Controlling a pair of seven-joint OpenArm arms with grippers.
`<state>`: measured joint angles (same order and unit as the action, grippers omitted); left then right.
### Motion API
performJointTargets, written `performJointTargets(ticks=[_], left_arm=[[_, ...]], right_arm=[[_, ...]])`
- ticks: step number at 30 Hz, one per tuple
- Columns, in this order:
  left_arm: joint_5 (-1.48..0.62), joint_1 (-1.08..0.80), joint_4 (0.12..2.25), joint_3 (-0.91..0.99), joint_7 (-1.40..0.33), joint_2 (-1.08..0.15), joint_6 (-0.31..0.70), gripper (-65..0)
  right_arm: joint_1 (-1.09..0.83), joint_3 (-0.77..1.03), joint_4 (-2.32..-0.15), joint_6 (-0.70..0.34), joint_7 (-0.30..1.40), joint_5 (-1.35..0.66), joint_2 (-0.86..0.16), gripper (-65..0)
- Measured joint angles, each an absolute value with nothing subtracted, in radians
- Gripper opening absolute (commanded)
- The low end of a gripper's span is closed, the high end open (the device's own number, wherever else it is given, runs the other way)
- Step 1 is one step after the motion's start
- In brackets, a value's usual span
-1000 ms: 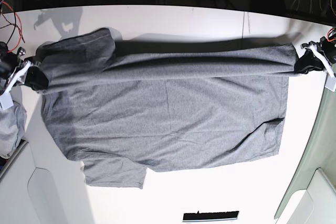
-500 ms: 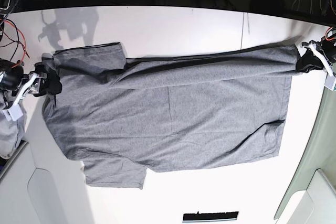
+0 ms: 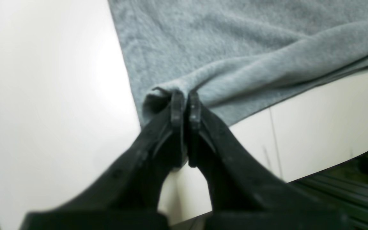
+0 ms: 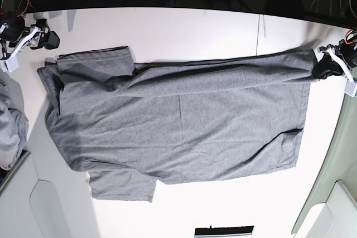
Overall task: Layout the t-shirt on the table in an organized manner, then fold the t-shirt properly
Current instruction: 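Pull the held shirt edge apart with both grippers to straighten it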
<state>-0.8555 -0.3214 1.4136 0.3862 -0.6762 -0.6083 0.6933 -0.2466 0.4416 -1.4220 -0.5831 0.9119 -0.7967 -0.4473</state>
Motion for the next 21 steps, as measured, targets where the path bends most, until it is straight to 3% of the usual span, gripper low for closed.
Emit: performJointTargets(ticks=[8,21], left_arm=[[-0.855,-0.321,1.414,0.386,-0.68,-0.596,0.693,-65.0],[-0.846,-0.321,1.414,0.386,-0.68,-0.595,0.693,-65.0]], right_arm=[[-0.16,0.442,-1.317,-0.59,0.851,-0.759,-0.335,-27.9],[-0.11,0.446,-1.25,-0.578,0.795,-0.758,-0.31,-28.1]])
